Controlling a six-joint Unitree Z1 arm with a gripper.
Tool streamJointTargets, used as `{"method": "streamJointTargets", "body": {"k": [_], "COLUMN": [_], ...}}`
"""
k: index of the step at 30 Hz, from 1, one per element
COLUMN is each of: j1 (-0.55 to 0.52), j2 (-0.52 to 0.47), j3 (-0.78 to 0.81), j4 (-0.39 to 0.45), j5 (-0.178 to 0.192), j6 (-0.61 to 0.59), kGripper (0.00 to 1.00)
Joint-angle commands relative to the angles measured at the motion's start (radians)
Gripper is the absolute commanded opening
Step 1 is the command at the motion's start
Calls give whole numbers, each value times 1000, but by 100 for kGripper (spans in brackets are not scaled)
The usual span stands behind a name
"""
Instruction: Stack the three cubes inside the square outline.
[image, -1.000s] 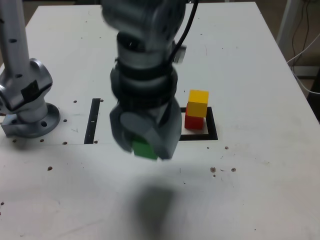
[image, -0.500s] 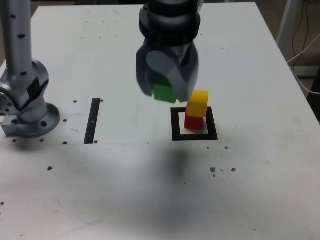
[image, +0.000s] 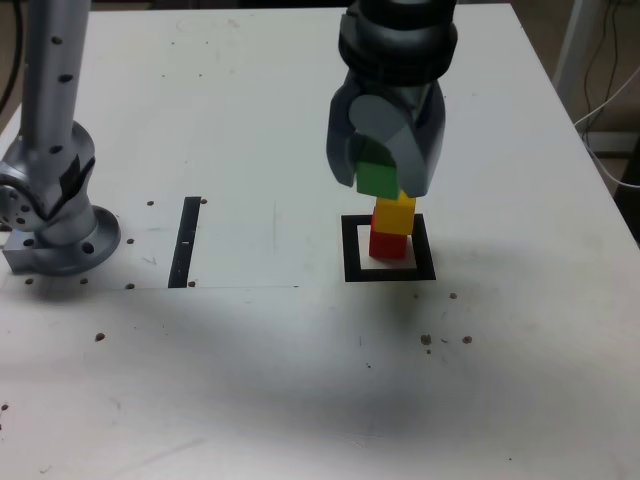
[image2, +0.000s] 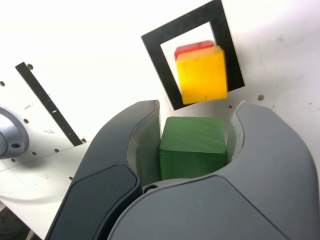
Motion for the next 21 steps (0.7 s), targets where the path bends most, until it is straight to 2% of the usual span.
{"method": "streamJointTargets", "body": {"k": [1, 12, 21], "j1": [12, 70, 78], "j2": [7, 47, 66], "j3": [-6, 0, 1], "j4": [-4, -14, -27], "j5": [2, -6, -7], "j6": [7, 36, 45], "kGripper": [16, 17, 24]}}
